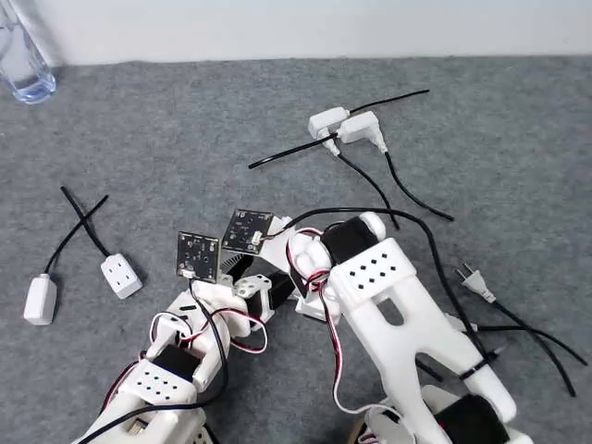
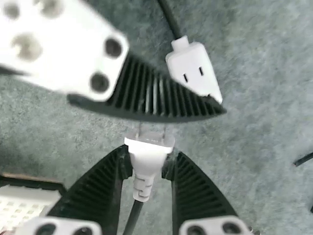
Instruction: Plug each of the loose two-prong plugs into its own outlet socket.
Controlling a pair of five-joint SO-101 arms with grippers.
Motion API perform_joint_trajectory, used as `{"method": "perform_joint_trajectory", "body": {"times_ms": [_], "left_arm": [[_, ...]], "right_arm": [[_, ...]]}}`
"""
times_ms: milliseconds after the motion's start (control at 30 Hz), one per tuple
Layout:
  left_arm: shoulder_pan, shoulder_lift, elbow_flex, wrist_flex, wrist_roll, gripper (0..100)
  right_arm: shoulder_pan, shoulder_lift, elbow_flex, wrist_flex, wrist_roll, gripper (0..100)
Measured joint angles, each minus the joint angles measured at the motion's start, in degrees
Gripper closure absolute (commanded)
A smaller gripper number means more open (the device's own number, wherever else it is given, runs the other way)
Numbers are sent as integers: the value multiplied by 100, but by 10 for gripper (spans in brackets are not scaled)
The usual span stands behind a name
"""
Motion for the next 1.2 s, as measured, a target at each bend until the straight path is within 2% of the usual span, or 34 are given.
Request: {"method": "perform_joint_trajectory", "body": {"times_ms": [267, 467, 1033, 1200], "left_arm": [[-9, 0, -9, 0, 18, 700], [0, 0, -9, 0, 18, 700], [0, -9, -9, 0, 18, 700], [0, -53, -9, -9, 18, 700]], "right_arm": [[114, 88, 35, -536, 0, 990], [255, 88, 26, -563, 0, 990], [273, 88, -255, -299, 0, 990], [281, 88, -738, 53, -167, 990]]}}
